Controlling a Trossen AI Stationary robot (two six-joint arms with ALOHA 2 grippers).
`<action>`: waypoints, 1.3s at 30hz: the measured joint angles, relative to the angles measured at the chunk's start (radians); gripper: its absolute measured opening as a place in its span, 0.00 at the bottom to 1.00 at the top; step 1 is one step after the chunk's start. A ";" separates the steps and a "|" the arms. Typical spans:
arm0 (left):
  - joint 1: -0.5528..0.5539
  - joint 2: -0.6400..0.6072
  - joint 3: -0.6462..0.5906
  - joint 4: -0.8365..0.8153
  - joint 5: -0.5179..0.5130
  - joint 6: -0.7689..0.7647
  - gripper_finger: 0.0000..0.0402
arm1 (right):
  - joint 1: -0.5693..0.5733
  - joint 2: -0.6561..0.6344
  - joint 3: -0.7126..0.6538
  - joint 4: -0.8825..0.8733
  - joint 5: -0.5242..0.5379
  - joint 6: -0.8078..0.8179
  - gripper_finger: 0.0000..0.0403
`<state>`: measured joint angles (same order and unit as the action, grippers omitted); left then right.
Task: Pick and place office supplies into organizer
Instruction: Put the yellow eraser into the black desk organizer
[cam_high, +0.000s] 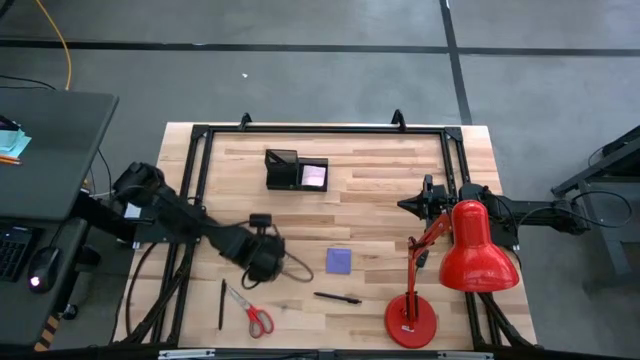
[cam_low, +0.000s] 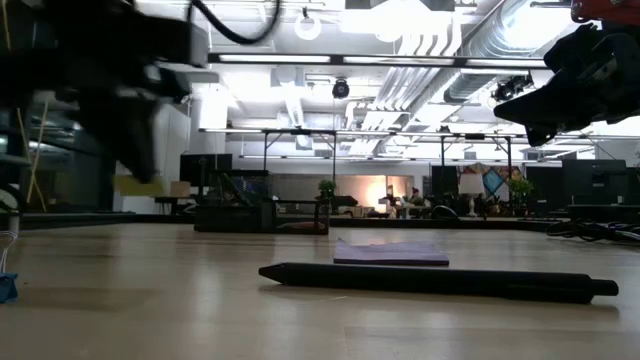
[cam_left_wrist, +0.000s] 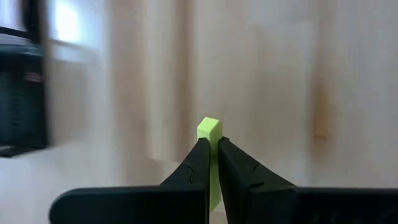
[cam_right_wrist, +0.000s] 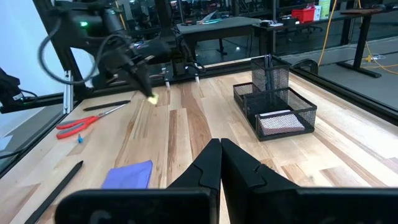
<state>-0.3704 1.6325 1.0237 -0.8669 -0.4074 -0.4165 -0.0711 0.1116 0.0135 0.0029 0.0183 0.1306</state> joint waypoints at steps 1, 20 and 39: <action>0.020 0.000 0.000 0.000 -0.018 0.023 0.00 | 0.000 0.000 0.000 0.000 0.000 0.000 0.01; 0.463 -0.120 -0.070 0.196 0.031 0.366 0.00 | 0.000 0.001 0.000 0.001 0.001 0.000 0.01; 0.872 -0.168 -0.071 0.333 0.291 0.649 0.00 | 0.000 0.000 0.000 0.000 0.000 0.000 0.01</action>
<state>0.5015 1.4647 0.9531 -0.5335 -0.1169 0.2323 -0.0715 0.1116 0.0139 0.0032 0.0185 0.1307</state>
